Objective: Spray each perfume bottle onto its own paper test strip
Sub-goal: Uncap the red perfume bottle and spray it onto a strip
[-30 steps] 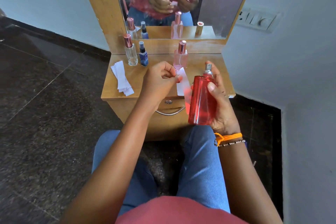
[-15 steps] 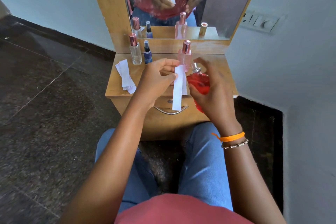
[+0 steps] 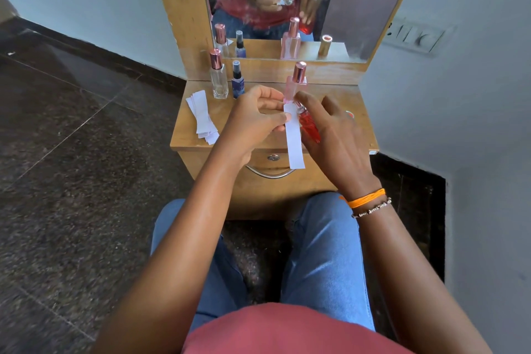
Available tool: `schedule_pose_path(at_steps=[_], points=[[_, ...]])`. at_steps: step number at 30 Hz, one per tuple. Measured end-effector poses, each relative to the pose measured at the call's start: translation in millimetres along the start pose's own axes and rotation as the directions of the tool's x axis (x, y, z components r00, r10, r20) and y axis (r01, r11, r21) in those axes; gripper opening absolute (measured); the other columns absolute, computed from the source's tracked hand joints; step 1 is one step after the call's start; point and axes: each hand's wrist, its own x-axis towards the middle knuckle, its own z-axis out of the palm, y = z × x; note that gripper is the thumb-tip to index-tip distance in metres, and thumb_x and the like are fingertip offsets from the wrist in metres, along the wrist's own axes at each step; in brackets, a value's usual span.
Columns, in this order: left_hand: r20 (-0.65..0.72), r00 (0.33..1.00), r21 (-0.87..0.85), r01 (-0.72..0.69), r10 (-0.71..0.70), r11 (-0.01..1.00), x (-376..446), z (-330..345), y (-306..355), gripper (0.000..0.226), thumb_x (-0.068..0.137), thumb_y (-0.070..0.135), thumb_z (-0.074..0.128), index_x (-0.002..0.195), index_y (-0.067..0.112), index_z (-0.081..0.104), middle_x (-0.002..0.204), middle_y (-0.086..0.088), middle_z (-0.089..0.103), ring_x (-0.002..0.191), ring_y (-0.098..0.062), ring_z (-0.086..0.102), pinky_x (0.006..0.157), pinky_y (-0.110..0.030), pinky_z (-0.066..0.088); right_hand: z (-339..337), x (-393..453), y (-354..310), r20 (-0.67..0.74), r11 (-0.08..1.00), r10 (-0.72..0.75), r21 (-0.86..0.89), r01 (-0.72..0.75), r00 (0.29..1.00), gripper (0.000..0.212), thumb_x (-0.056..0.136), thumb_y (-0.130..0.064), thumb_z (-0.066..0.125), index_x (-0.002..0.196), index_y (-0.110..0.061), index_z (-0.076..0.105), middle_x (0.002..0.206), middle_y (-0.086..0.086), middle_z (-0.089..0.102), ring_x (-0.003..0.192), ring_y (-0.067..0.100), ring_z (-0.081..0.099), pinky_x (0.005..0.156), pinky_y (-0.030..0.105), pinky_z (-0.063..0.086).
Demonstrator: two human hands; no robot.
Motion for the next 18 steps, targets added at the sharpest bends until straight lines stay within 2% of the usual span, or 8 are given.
schedule_pose_path(at_steps=[4, 11, 15, 18], points=[[0.013, 1.000, -0.025, 0.004, -0.004, 1.000, 0.3, -0.8, 0.2, 0.028, 0.080, 0.004, 0.070, 0.099, 0.019, 0.055, 0.089, 0.008, 0.066, 0.075, -0.002, 0.065, 0.055, -0.010, 0.049, 0.5, -0.2, 2.0, 0.033, 1.000, -0.025, 0.003, 0.025, 0.999, 0.051, 0.086, -0.016, 0.065, 0.134, -0.021, 0.048, 0.097, 0.013, 0.054, 0.071, 0.027, 0.047, 0.058, 0.027, 0.029], [0.029, 0.999, -0.006, 0.023, -0.023, 1.000, 0.7, 1.4, -2.4, 0.031, 0.079, 0.003, 0.069, 0.102, 0.017, 0.054, 0.086, 0.011, 0.064, 0.072, 0.000, 0.063, 0.056, -0.009, 0.050, -0.7, -0.2, 1.7, 0.041, 1.000, -0.023, -0.015, 0.023, 0.999, 0.048, 0.089, -0.015, 0.062, 0.134, -0.021, 0.048, 0.096, 0.013, 0.054, 0.070, 0.022, 0.038, 0.056, 0.030, 0.037], [0.037, 0.999, 0.027, 0.033, -0.034, 0.999, 1.8, 3.2, -5.4, 0.031, 0.079, 0.004, 0.070, 0.101, 0.019, 0.054, 0.085, 0.011, 0.064, 0.073, -0.002, 0.063, 0.055, -0.009, 0.049, -4.0, -1.1, -0.1, 0.049, 0.998, -0.035, -0.044, 0.037, 0.998, 0.049, 0.086, -0.009, 0.061, 0.133, -0.020, 0.049, 0.096, 0.014, 0.054, 0.071, 0.023, 0.036, 0.056, 0.029, 0.032], [0.044, 0.998, 0.010, 0.052, -0.052, 0.999, 2.4, 4.8, -8.5, 0.031, 0.079, 0.002, 0.070, 0.100, 0.017, 0.054, 0.084, 0.009, 0.064, 0.070, -0.002, 0.062, 0.055, -0.010, 0.049, -5.9, 0.0, 0.7, 0.062, 0.998, -0.026, -0.057, 0.030, 0.998, 0.049, 0.087, -0.012, 0.060, 0.133, -0.021, 0.048, 0.098, 0.013, 0.054, 0.072, 0.027, 0.046, 0.056, 0.028, 0.029]])
